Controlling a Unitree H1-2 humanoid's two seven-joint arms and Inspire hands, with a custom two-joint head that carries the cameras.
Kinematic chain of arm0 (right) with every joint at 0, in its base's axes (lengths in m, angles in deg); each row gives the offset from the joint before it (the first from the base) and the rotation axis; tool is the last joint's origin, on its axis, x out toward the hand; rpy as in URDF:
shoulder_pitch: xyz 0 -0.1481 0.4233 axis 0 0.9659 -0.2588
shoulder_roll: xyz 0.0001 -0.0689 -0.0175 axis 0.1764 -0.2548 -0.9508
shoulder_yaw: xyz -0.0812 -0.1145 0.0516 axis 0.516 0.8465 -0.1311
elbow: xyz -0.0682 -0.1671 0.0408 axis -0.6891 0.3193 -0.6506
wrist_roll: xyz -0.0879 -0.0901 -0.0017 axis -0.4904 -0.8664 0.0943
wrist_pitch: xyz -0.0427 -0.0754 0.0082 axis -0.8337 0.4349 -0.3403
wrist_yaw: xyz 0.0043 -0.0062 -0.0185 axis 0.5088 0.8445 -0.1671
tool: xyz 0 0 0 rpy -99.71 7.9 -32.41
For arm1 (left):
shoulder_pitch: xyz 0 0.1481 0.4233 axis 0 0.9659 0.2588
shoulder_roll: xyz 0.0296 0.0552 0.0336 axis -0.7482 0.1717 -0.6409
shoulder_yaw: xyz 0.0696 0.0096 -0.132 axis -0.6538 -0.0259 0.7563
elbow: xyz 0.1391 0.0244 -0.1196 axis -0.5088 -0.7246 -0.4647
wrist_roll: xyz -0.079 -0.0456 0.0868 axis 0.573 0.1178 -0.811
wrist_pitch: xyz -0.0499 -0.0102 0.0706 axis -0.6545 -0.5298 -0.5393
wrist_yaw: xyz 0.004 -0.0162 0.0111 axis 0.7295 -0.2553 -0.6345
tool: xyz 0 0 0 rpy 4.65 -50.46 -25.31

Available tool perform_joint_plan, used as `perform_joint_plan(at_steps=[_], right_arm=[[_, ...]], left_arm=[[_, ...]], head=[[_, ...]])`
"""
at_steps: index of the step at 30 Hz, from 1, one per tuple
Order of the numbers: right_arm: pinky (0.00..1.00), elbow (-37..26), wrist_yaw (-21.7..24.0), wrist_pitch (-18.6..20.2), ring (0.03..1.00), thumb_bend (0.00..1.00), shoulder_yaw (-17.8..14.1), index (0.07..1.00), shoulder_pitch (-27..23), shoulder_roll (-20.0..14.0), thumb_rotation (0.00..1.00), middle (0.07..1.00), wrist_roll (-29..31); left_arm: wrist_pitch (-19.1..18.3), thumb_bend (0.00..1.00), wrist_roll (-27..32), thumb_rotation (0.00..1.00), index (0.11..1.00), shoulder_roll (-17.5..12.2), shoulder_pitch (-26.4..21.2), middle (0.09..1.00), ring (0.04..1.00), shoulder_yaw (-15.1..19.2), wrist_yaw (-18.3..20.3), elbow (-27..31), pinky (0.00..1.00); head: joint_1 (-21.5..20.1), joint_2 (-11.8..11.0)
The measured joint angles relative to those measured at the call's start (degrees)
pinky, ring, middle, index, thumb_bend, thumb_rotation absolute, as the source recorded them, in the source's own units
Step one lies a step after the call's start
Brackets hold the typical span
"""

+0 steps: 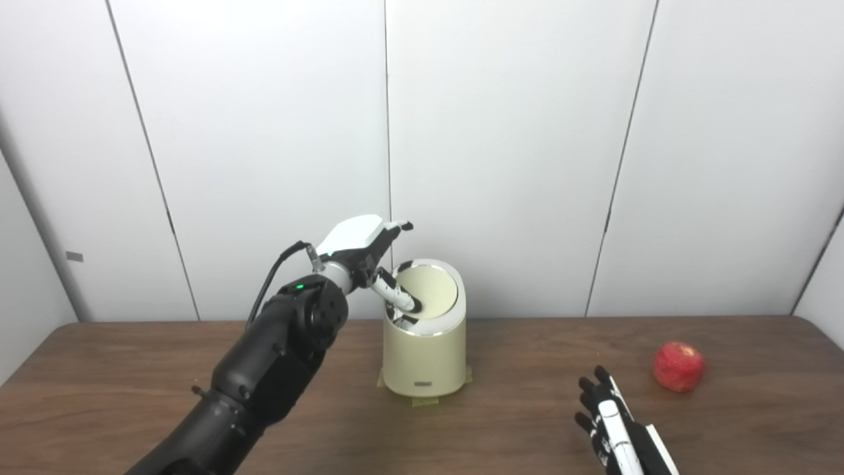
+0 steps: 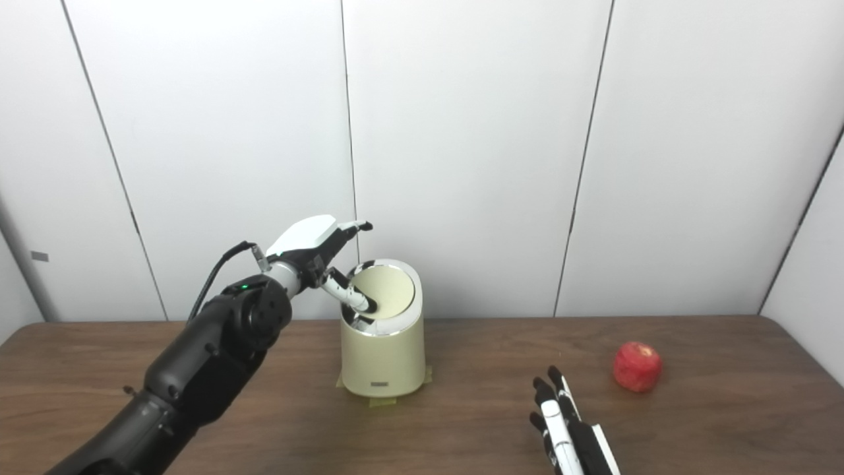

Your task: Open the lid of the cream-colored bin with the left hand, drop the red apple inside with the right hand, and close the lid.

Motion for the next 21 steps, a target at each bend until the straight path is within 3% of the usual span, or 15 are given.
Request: perform_joint_plan(at_steps=[21], right_arm=[[0.93, -1.32, -1.18, 0.93, 0.963, 0.59, 0.36, 1.000, -0.04, 0.73, 0.85, 0.947, -0.33]], left_arm=[[0.85, 0.94, 0.03, 0.01, 0.936, 0.72, -0.08, 0.957, 0.960, -0.07, -1.97, -2.05, 0.93]], head=[[-0.79, 0.53]])
